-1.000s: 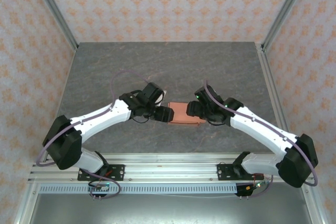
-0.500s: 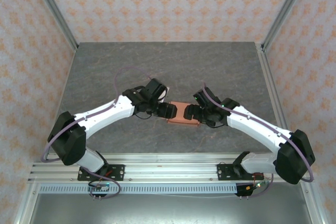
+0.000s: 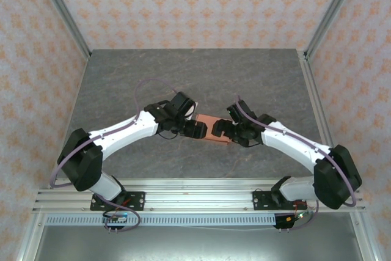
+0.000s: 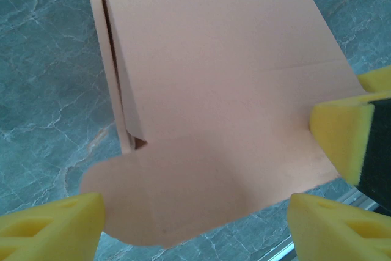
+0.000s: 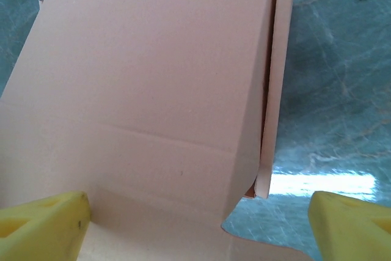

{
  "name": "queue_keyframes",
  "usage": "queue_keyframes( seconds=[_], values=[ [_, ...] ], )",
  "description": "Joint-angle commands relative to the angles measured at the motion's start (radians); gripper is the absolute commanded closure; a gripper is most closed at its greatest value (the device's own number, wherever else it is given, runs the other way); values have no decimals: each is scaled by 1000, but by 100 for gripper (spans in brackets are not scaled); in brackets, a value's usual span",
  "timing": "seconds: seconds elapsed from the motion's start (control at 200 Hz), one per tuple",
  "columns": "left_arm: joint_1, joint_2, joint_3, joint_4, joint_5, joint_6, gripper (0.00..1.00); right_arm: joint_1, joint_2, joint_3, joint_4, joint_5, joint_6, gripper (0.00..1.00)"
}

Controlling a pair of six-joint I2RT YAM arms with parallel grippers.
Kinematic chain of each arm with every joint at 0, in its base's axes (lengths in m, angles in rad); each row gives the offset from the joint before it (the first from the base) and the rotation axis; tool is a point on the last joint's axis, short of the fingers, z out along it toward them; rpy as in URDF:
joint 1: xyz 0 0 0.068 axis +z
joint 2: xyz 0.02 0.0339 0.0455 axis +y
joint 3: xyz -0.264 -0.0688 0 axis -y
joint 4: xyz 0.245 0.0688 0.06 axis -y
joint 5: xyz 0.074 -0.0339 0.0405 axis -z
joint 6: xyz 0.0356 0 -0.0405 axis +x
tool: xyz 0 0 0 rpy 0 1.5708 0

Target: Fold the paper box

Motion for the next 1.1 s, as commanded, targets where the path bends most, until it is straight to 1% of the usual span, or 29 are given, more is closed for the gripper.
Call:
queue_keyframes(
  seconds=[0.0,0.11,0.2,0.3,0.38,0.445,0.515,0.601,0.666,0.716,0.831,0.931,1.096],
  values=[
    [5,-5,12,-12,-45,9,21,-21,35,-4,85,-28,-3,2],
    [24,-10,7,-6,-63,8,21,-41,83,16,140,-53,-12,2],
    [52,-15,3,0,-70,10,21,-58,136,66,160,-62,-36,2],
    [90,-17,3,-1,-70,18,21,-78,200,145,153,-80,-80,2],
    [110,-22,5,2,-67,18,21,-93,241,211,108,-75,-118,2],
    [116,-28,12,-2,-78,27,21,-102,253,252,46,-40,-152,2],
    [117,-30,29,-19,-95,49,21,-107,242,278,-31,38,-187,2],
    [118,-19,65,-54,-98,103,21,-109,193,277,-96,142,-216,1],
    [120,-6,85,-76,-113,139,20,-110,141,266,-110,162,-225,1],
    [126,11,103,-87,-100,160,18,-110,109,258,-111,136,-224,3],
    [138,46,122,-84,-64,182,11,-109,71,206,-60,35,-179,8],
    [147,71,120,-53,-26,167,11,-108,63,150,9,-29,-133,9],
    [149,113,118,-25,6,149,9,-103,87,112,63,-74,-115,10]
  ],
)
